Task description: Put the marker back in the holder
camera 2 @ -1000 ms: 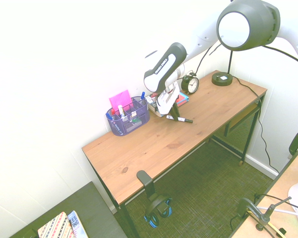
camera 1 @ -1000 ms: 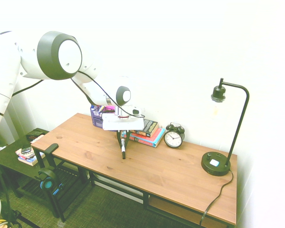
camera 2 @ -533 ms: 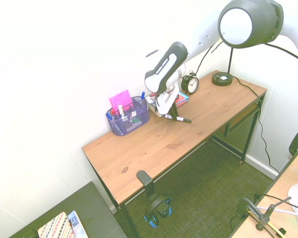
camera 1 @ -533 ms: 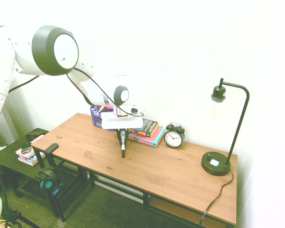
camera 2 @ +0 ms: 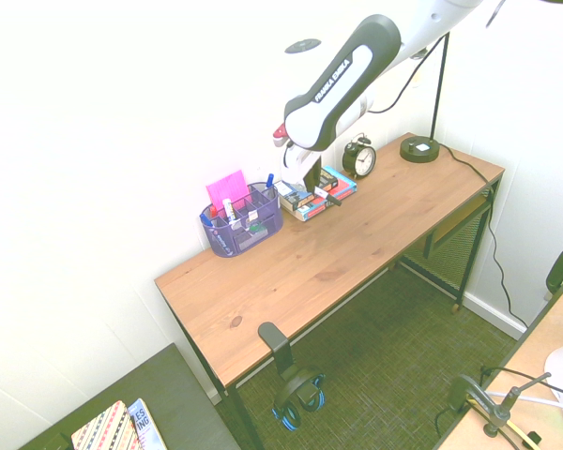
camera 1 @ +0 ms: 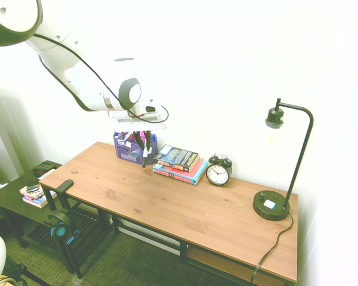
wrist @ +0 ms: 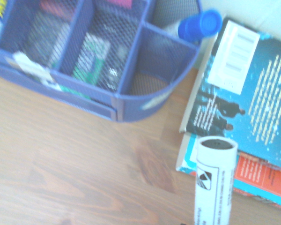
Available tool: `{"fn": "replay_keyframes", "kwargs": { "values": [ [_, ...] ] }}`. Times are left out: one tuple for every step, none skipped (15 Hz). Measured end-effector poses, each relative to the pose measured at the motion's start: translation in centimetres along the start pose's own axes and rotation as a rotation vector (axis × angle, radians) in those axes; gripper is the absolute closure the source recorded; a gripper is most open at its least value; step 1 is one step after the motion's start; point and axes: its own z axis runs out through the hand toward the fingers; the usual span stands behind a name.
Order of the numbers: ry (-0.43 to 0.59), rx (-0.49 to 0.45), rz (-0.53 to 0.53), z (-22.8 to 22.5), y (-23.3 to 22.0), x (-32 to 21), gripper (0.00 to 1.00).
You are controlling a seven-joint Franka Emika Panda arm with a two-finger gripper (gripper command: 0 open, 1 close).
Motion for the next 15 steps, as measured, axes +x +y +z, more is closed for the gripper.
{"fn": "replay_keyframes", "kwargs": {
  "values": [
    [0.006, 0.050, 0.036, -1.3, -0.8, 0.0, 1.00],
    [0.020, 0.105, 0.075, -2.4, -1.8, 0.0, 1.00],
    [0.047, 0.153, 0.114, -3.0, -2.8, 0.0, 1.00],
    [0.084, 0.194, 0.154, -3.1, -3.7, 0.0, 1.00],
    [0.123, 0.232, 0.200, -2.6, -4.5, 0.1, 1.00],
    [0.160, 0.268, 0.246, -1.8, -4.9, 0.2, 1.00],
    [0.199, 0.301, 0.291, -0.8, -5.2, 0.5, 1.00],
    [0.240, 0.333, 0.335, -0.1, -5.2, 1.0, 1.00],
    [0.278, 0.357, 0.369, 0.5, -5.0, 1.5, 1.00],
    [0.308, 0.376, 0.394, 0.9, -4.9, 1.9, 1.00],
    [0.325, 0.388, 0.411, 1.1, -4.8, 2.1, 1.00],
    [0.327, 0.391, 0.418, 1.1, -4.9, 2.2, 1.00],
    [0.331, 0.388, 0.422, 1.1, -4.9, 2.2, 1.00],
    [0.334, 0.382, 0.425, 1.3, -4.9, 2.2, 1.00],
    [0.344, 0.376, 0.431, 1.9, -4.8, 2.1, 1.00]
  ]
}}
